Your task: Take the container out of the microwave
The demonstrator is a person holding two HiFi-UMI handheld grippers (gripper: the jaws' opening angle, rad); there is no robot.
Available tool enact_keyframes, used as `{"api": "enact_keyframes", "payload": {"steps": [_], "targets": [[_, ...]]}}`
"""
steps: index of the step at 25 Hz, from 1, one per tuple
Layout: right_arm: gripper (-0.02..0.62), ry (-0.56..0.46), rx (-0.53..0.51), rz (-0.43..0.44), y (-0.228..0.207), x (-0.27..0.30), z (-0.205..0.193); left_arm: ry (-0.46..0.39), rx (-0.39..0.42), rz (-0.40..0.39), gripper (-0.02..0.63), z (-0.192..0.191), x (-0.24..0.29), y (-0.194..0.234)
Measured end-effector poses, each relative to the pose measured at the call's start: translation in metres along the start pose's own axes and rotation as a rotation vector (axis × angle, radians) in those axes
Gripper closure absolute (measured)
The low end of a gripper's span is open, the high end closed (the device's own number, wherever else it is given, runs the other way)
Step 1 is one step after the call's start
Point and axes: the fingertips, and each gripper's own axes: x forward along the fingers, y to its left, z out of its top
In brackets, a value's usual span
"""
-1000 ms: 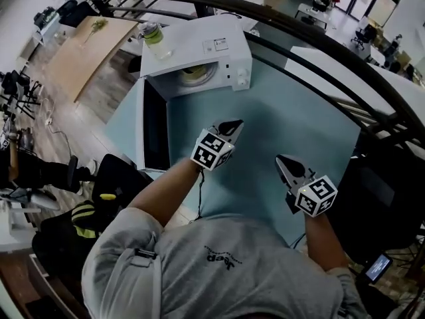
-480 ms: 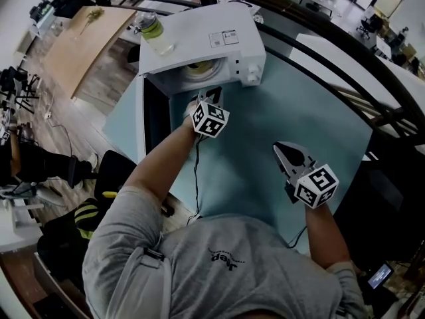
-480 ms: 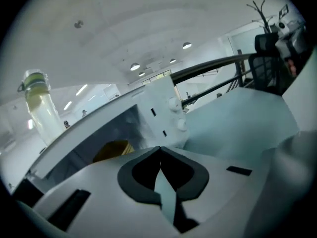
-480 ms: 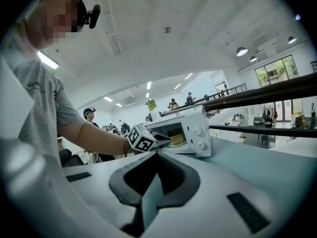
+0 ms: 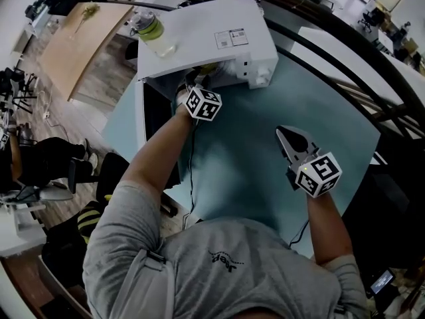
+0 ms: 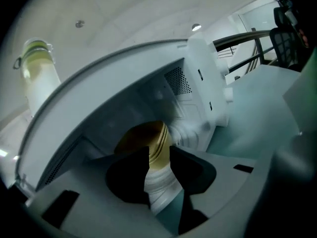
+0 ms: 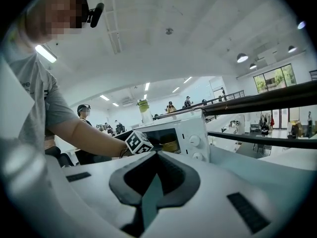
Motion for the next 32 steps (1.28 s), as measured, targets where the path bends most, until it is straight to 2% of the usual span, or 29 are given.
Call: {"api": "enact_keyframes", "payload": {"steps": [5, 10, 18, 22, 27, 30, 32], "targets": [[0.578, 0.014, -0.019, -0.009, -0.01, 0.043, -0.005, 0.003, 0.056, 0.007, 0.444, -0.003, 0.021, 0.005], [0.578, 0.072, -0.027, 0.007, -0.009, 0.082, -0.028, 0.022, 0.153, 0.004, 0.42, 0.0, 0.038, -0.001], [0.578, 0.124, -0.029, 0.033, 0.002, 0.097, -0.047, 0.143, 0.273, -0.021, 0.419, -0.006, 0.054, -0.004], [0.578, 0.137, -0.024, 0.024, 0.002, 0.092, -0.053, 0.214, 0.317, -0.045, 0.447, -0.01, 0.06, -0.004], [0.578, 0.144, -0.024, 0.014, 0.005, 0.083, -0.055, 0.247, 0.38, -0.086, 0.485, -0.008, 0.062, -0.008], [0.578, 0.145, -0.034, 0.009, 0.008, 0.075, -0.052, 0.278, 0.326, -0.168, 0.547, -0.007, 0.056, -0.011], [0.578, 0.142, -0.039, -0.002, 0.007, 0.069, -0.049, 0.281, 0.307, -0.206, 0.56, -0.002, 0.05, -0.012]]}}
